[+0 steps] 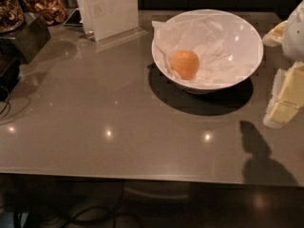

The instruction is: Pick orange from white bowl

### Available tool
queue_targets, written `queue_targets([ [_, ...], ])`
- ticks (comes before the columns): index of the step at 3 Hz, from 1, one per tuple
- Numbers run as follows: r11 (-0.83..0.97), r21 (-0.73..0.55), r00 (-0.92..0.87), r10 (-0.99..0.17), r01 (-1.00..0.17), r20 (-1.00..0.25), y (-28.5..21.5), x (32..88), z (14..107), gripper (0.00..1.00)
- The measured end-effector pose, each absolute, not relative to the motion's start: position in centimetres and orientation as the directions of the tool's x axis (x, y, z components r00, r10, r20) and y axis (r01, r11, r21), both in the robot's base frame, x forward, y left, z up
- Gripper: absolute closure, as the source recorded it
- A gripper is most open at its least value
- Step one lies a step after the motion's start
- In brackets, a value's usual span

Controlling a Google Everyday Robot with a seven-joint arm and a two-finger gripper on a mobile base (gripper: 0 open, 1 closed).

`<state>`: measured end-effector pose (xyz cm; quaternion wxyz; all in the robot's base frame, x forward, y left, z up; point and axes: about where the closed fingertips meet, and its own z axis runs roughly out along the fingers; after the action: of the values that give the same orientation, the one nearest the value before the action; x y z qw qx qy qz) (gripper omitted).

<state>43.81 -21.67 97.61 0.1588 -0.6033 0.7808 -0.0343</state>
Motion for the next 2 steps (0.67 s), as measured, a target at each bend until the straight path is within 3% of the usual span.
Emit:
queue_targets([
  [2, 0.239, -0.251, -0.175, -0.951, -0.938, -0.254, -20.7, 45.5, 98.1, 0.00],
])
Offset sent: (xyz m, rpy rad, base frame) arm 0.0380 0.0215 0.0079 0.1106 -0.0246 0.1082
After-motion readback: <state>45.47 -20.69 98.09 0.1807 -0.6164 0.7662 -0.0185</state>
